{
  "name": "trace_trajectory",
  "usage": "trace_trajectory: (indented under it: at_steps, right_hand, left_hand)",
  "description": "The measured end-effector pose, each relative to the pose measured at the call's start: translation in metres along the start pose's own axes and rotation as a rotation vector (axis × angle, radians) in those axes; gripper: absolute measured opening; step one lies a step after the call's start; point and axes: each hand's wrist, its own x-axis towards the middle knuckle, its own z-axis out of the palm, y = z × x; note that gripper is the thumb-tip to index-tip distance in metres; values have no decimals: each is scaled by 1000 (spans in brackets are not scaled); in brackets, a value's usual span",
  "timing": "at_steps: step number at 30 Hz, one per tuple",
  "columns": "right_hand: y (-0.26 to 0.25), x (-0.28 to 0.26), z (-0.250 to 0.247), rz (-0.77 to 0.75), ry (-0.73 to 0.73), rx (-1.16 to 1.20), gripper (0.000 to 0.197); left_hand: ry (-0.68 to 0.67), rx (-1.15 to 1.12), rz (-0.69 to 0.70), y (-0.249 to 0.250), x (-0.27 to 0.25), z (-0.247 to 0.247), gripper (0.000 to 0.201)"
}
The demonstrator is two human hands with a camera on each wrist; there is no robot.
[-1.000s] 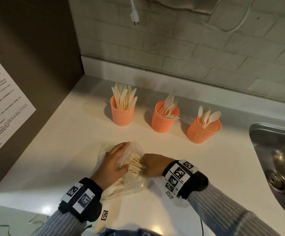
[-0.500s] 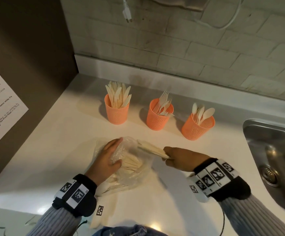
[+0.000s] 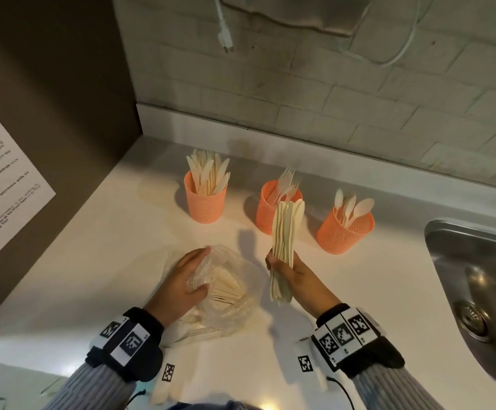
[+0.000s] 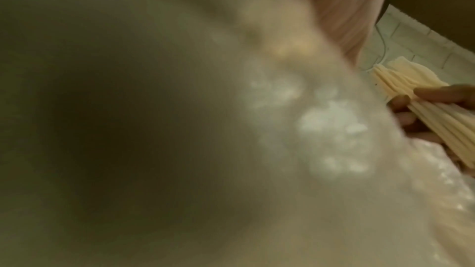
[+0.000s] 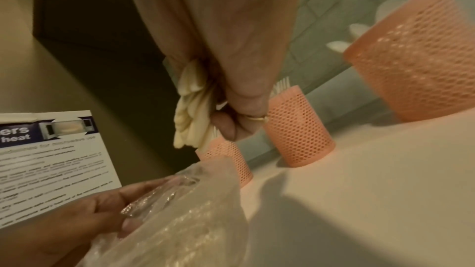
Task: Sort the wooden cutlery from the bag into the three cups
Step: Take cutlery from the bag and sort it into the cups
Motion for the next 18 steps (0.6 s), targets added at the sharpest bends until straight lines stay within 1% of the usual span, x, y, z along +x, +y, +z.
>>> trace_trajectory:
  at_steps: [2,4,6,10,13,15,18]
  right_hand:
    - [-17,12,3,-63,26,4,17]
    - [-38,31,7,-132,67,38,32]
    - [-58,58,14,-204,127,32,40]
    - [-98,108,42,-288,191,93,36]
    - [-119,139,62,-346,233,189,20]
    - [-124,155,76,-344,251,206,13]
    - [-121,171,93,-273,243,207,24]
  left_hand:
    - [5,-4,-8,-1,-1,-1,69]
    - [16,-3,-22,-3,-2,-4,73]
    - [26,-1,-45,-4,-4,-7,72]
    - [53,12,-99,-5,-10,-19,66]
    - [59,35,-123,-6,-16,-28,66]
    - [59,43,-134,-9,-19,-32,66]
    - [71,29,-153,-9,-21,-34,68]
